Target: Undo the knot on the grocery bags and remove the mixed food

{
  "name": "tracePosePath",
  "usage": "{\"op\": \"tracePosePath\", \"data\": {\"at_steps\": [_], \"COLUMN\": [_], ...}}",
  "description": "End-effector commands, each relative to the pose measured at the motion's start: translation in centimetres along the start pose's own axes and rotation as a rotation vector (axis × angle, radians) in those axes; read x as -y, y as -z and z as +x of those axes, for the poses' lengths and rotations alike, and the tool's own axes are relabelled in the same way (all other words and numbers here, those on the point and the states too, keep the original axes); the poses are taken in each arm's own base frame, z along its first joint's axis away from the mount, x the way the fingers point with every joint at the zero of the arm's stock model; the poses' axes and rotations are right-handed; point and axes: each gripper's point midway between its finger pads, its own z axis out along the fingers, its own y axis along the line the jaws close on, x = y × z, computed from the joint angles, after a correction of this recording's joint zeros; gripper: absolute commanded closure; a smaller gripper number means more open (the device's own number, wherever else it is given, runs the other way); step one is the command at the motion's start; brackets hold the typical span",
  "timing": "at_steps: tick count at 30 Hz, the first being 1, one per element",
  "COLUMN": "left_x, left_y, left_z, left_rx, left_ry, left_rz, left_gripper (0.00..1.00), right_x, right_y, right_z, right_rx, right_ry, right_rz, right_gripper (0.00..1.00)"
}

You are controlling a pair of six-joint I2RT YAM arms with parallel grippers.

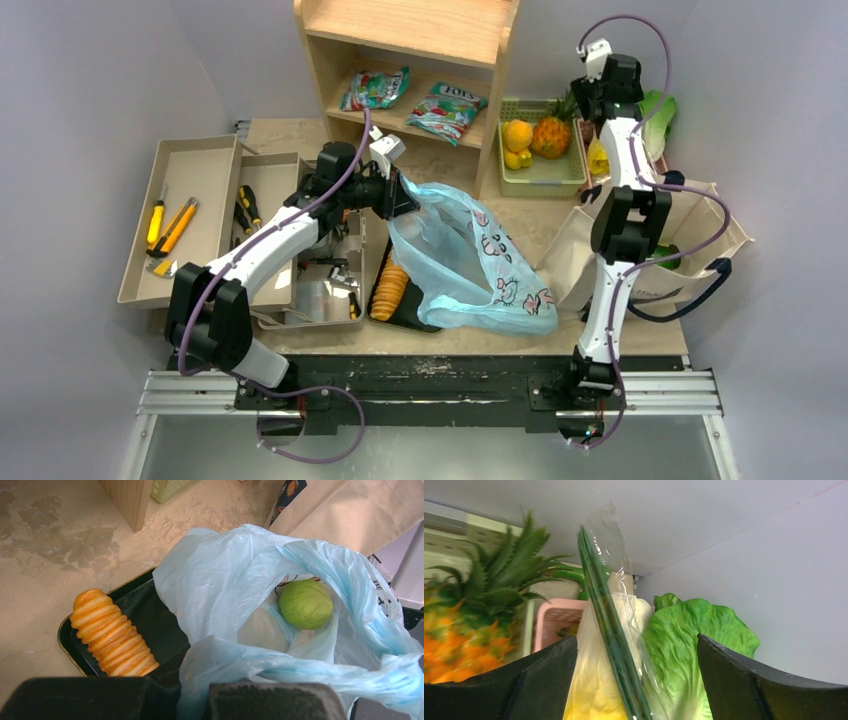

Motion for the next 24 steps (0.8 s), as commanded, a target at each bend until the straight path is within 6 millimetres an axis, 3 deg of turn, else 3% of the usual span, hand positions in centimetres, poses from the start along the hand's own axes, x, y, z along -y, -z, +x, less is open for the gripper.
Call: {"op": "tracePosePath", "data": {"at_steps": [1, 7, 12, 15, 16, 19, 22, 24], "left_x": [0.6, 0.8, 1.1, 1.8, 2.1, 2.9, 3.4, 3.4], "left_y": [0.5, 0.5, 0.7, 1.0, 1.0, 0.9, 0.5, 0.3], "left_z": [-2.3, -2.4, -3.0, -3.7, -4.0, -4.6, -4.9, -4.9], "left_rx": [0.065, 0.063, 0.069, 0.084, 0.09, 0.102, 0.099, 0.089], "left_ry": [-0.04, -0.048, -0.057, -0.075, -0.08, -0.081, -0.038, 0.009], "left_rz": [0.023, 0.03, 0.034, 0.041, 0.044, 0.052, 0.055, 0.056], "left_gripper": [1.0, 1.0, 1.0, 1.0, 1.0, 1.0, 1.0, 1.0], "right_x": [2.9, 0.8, -1.1, -4.9, -7.6, -13.4, -16.8, -17.9], "right_y": [6.1, 11.1, 18.2, 25.5, 28.9, 37.5, 45.7, 49.4], "right_z": [-7.5, -10.7, -14.2, -15.6, -15.9, -13.3, -10.1, -8.1], "right_rx": [0.198, 0.294, 0.391, 0.427, 0.431, 0.377, 0.348, 0.37], "right_ry": [-0.135, -0.194, -0.246, -0.208, -0.15, -0.007, -0.006, 0.063], "right_rz": [-0.056, -0.233, -0.454, -0.717, -0.825, -1.064, -1.3, -1.376], "right_gripper": [0.13, 0.07, 0.09, 0.19, 0.23, 0.43, 0.61, 0.7]}}
